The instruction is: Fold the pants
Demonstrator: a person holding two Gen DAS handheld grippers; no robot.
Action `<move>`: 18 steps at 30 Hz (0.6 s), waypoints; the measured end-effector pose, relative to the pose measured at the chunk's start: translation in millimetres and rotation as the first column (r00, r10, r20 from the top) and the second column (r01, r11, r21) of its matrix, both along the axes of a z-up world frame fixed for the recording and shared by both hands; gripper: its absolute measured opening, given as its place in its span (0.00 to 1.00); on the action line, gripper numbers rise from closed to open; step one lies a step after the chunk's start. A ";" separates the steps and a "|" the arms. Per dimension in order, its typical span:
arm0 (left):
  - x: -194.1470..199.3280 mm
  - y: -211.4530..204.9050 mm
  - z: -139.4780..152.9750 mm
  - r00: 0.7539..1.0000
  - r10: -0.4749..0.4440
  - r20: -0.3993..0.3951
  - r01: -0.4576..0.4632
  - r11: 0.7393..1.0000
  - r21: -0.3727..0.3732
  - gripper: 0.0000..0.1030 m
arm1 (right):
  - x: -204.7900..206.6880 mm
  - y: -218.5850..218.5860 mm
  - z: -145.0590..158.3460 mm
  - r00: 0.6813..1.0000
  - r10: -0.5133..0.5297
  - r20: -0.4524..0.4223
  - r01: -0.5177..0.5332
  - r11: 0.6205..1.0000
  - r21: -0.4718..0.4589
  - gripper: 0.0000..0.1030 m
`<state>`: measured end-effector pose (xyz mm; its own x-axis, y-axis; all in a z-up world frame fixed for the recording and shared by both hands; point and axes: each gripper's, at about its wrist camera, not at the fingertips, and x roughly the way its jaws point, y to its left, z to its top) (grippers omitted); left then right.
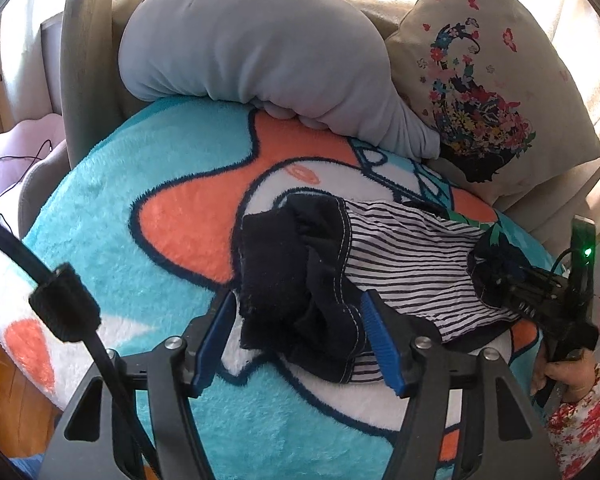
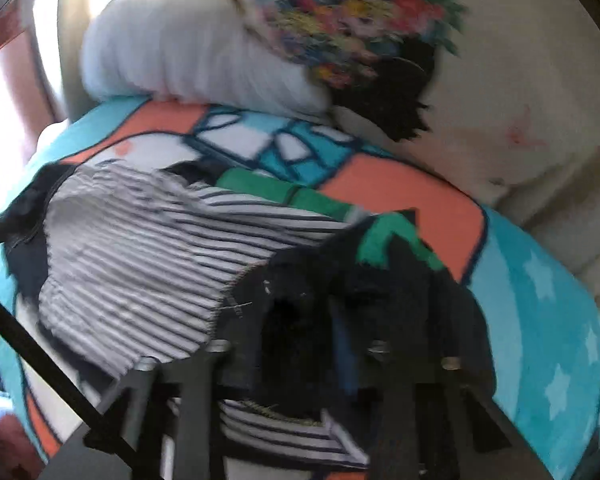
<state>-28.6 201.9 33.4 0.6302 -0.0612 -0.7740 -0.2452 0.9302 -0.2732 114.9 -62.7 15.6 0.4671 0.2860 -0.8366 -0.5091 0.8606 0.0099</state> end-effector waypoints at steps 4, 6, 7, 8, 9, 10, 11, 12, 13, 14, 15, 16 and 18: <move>-1.3 0.6 -1.2 1.000 0.008 0.000 -0.008 1.000 -0.006 0.62 | -2.0 -18.0 20.2 0.998 -0.056 0.032 0.054 0.996 0.070 0.14; -1.2 0.6 -1.4 1.000 0.007 0.000 -0.007 1.000 -0.008 0.62 | -1.0 -29.1 32.2 0.995 -0.087 0.042 0.082 0.991 0.109 0.14; -1.2 0.2 -1.5 1.000 0.006 0.000 -0.006 1.000 -0.011 0.62 | 0.6 -38.6 38.8 0.993 -0.110 0.047 0.103 0.986 0.133 0.14; -1.5 0.0 -1.5 1.000 0.005 0.000 -0.005 1.000 -0.012 0.62 | 2.4 -42.4 42.6 0.991 -0.127 0.051 0.118 0.983 0.142 0.14; -1.6 -0.6 -1.4 1.000 0.004 -0.001 -0.004 1.000 -0.013 0.62 | 5.9 -52.2 46.4 0.986 -0.156 0.058 0.146 0.978 0.150 0.14; -1.7 -1.3 -1.2 1.000 0.003 -0.001 -0.003 1.000 -0.012 0.62 | 10.1 -63.6 48.8 0.980 -0.188 0.058 0.177 0.971 0.161 0.14; -2.0 -1.7 -0.9 1.000 0.002 -0.001 -0.002 1.000 -0.012 0.62 | 12.9 -74.9 50.9 0.975 -0.215 0.054 0.203 0.964 0.171 0.14; -2.3 -2.0 -0.5 1.000 0.002 -0.001 -0.002 1.000 -0.013 0.62 | 16.0 -85.2 51.6 0.968 -0.245 0.053 0.233 0.956 0.177 0.14; -2.4 -2.1 0.0 1.000 0.002 -0.002 -0.002 1.000 -0.014 0.62 | 19.6 -97.5 52.0 0.959 -0.280 0.052 0.267 0.947 0.181 0.14; -2.5 -2.1 0.1 1.000 0.003 -0.002 -0.003 1.000 -0.015 0.62 | 22.1 -110.2 52.2 0.950 -0.309 0.050 0.296 0.938 0.183 0.14; -2.6 -2.2 0.4 1.000 0.003 -0.003 -0.003 1.000 -0.017 0.62 | 25.2 -119.4 51.0 0.942 -0.333 0.045 0.320 0.929 0.184 0.13; -2.4 -2.0 0.3 1.000 0.002 -0.004 -0.002 1.000 -0.018 0.62 | 27.9 -128.8 49.2 0.933 -0.359 0.039 0.346 0.920 0.186 0.13; -2.3 -2.8 0.6 1.000 0.001 -0.006 -0.001 1.000 -0.018 0.62 | 35.5 -149.8 41.8 0.910 -0.413 0.021 0.403 0.897 0.182 0.10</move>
<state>-30.9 199.1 34.0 0.6258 -0.0742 -0.7764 -0.2481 0.9248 -0.2884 150.4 -212.5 57.3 0.6191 0.1950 -0.7608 -0.1175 0.9808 0.1558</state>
